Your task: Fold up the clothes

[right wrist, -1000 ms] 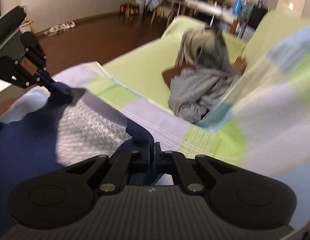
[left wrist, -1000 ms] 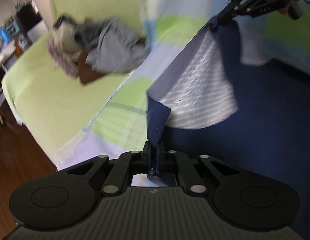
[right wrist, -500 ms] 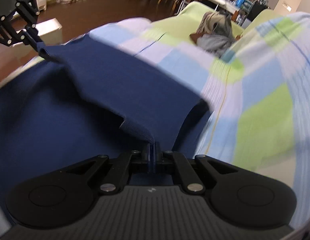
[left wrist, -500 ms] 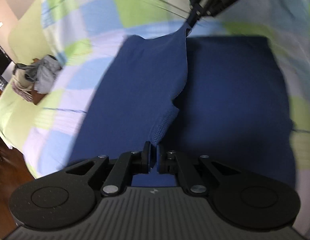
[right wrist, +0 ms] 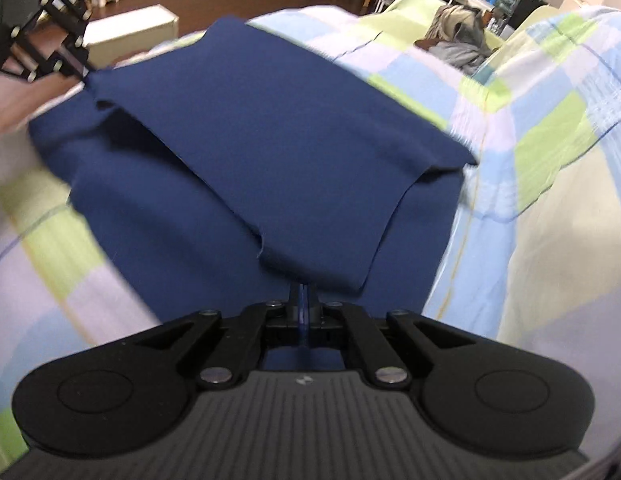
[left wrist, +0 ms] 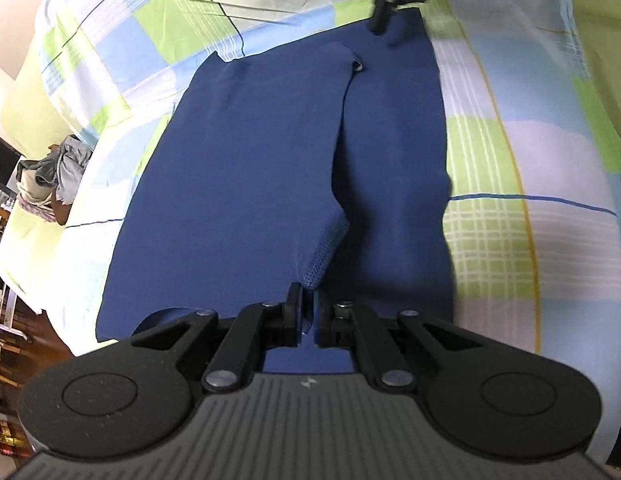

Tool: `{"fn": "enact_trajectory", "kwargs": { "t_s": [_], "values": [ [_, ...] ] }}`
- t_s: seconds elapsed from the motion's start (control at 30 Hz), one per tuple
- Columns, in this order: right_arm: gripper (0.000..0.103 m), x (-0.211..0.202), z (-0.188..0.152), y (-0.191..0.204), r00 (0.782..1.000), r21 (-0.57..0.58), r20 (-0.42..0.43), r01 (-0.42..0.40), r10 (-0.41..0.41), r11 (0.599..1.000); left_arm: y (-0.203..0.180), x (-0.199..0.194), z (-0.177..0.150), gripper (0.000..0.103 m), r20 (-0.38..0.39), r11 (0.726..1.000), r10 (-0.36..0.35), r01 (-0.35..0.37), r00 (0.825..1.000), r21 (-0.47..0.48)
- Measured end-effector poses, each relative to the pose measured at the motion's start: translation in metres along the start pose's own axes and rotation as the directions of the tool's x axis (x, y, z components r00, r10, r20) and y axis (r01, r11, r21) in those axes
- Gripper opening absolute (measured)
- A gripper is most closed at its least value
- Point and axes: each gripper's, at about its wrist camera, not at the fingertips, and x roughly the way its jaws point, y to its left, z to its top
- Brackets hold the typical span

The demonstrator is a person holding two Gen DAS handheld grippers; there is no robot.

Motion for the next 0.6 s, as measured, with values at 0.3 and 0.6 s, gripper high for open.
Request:
{"fn": "enact_trajectory", "kwargs": {
  "t_s": [0.3, 0.6],
  "values": [
    [0.018, 0.021, 0.007, 0.030, 0.989, -0.283, 0.049, 0.151, -0.143, 0.947, -0.020, 0.033, -0.002, 0.015, -0.056, 0.994, 0.062, -0.057, 0.997, 0.091],
    [0.032, 0.041, -0.002, 0.056, 0.981, -0.576, 0.090, 0.193, -0.173, 0.794, -0.061, 0.032, -0.007, 0.037, -0.025, 0.959, 0.120, -0.109, 0.992, 0.263]
  ]
}}
